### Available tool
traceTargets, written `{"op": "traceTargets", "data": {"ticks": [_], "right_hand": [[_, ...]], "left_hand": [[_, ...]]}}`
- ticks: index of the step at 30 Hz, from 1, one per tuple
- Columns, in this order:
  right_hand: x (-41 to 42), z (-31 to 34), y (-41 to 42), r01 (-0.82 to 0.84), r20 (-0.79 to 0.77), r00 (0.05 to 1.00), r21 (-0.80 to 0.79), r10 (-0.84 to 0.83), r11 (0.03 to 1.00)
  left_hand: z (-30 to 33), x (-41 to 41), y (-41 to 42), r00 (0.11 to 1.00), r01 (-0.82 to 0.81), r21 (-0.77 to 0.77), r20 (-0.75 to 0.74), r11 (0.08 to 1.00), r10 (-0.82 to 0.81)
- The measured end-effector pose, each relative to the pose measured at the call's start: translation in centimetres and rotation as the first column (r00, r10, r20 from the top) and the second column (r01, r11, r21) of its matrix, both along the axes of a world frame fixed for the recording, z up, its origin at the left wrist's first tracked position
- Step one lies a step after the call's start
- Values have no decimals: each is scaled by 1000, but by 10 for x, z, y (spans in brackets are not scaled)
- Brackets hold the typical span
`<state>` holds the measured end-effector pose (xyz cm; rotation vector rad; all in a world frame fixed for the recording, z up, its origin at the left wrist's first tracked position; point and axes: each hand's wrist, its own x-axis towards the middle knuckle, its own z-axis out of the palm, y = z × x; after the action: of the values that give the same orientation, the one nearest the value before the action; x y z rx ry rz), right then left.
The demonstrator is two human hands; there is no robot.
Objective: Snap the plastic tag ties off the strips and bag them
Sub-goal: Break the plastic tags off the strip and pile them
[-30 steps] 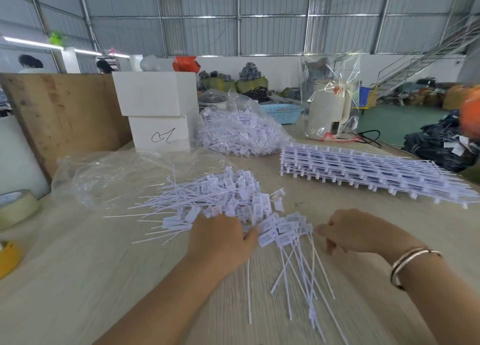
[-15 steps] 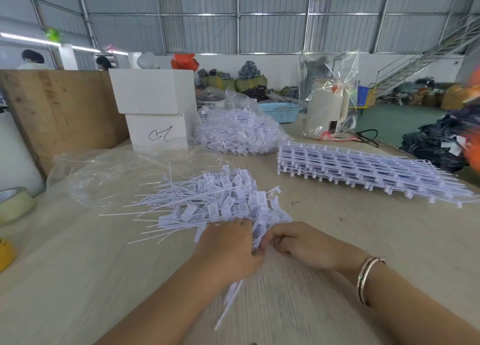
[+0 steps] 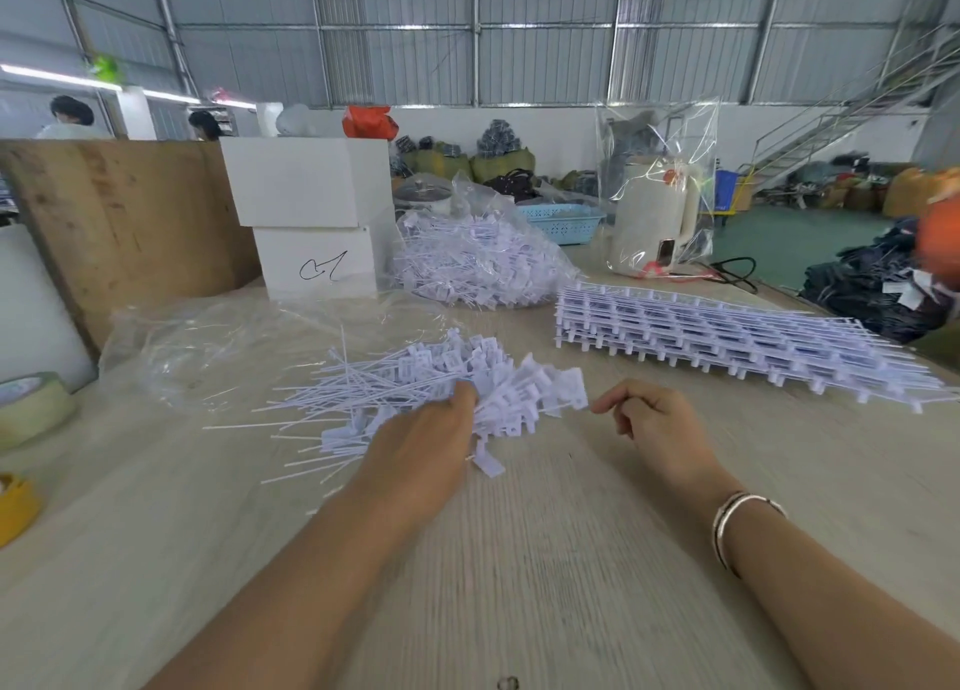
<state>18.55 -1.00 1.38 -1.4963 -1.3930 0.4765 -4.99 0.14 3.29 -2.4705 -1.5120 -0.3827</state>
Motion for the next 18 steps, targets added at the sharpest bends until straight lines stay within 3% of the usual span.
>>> {"op": "traceTargets", "data": {"ticks": [3, 7, 10, 15, 18], "right_hand": [[-6, -2, 0, -47, 2, 999, -35, 47, 998], [-16, -3, -4, -118, 54, 991, -43, 120, 992], [-19, -4, -6, -134, 82, 987, -55, 138, 989], [-18, -2, -6, -138, 49, 989, -63, 141, 988], [-19, -2, -6, -132, 73, 988, -67, 137, 989]], "left_hand": [[4, -11, 15, 998, -39, 102, 43, 994, 35], [-9, -24, 34, 993, -119, 24, -18, 993, 119], [-23, -27, 40, 989, -148, -22, 16, 989, 148], [-26, -26, 35, 994, 5, 47, 113, 999, -10], [-33, -23, 29, 985, 154, -143, 103, 978, -140]]}}
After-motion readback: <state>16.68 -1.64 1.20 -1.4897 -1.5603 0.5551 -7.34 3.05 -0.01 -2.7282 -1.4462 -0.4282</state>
